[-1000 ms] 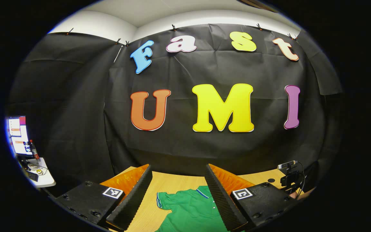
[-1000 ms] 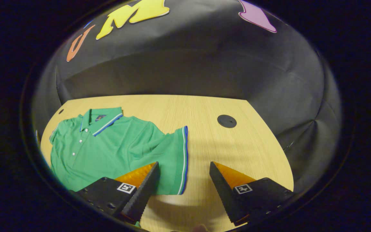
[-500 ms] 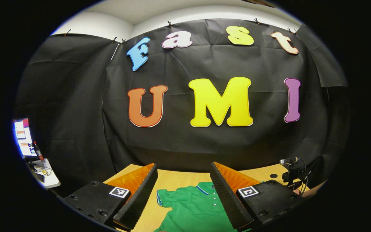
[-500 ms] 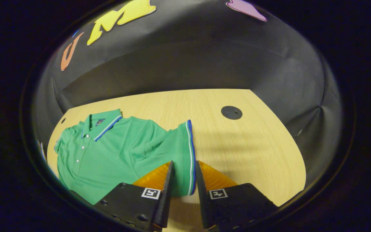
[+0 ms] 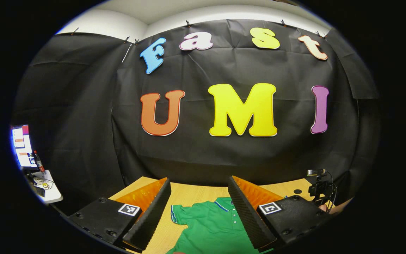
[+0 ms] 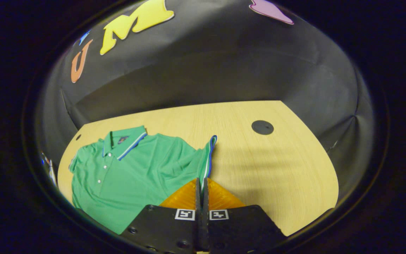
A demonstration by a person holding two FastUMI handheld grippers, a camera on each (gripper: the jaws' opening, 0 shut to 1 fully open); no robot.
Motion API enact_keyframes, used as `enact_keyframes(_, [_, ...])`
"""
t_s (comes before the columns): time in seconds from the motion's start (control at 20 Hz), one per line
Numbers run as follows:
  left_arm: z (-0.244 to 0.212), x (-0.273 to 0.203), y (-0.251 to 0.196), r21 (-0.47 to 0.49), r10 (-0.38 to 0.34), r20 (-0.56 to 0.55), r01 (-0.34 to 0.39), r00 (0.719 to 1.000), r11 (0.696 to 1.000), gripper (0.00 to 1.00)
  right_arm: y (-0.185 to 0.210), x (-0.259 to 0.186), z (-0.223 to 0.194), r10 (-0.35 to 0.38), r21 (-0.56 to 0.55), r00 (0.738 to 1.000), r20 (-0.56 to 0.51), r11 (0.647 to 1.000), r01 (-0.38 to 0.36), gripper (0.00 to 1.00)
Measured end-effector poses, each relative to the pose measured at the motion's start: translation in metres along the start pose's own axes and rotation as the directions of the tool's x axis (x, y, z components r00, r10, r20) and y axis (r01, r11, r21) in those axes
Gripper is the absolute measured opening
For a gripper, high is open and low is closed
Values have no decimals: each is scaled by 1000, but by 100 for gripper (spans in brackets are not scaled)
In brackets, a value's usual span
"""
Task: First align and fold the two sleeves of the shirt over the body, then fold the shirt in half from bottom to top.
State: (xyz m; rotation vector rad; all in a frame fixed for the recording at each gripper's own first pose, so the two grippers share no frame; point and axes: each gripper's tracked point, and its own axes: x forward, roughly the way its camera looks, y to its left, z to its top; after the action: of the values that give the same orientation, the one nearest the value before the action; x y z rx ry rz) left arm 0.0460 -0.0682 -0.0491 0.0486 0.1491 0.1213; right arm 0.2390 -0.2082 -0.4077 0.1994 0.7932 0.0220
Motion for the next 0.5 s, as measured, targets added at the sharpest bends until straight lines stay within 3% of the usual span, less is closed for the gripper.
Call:
enact_keyframes(0.25, [-1, -2, 10, -28, 6, 7, -6, 1000, 1000, 100, 26, -19, 22, -15, -47, 999, 36, 999, 17, 0])
enact_keyframes(0.5, [-2, -8, 31, -48, 29, 14, -29, 999, 998, 100, 79, -24, 36, -30, -134, 998, 50, 990, 37, 0])
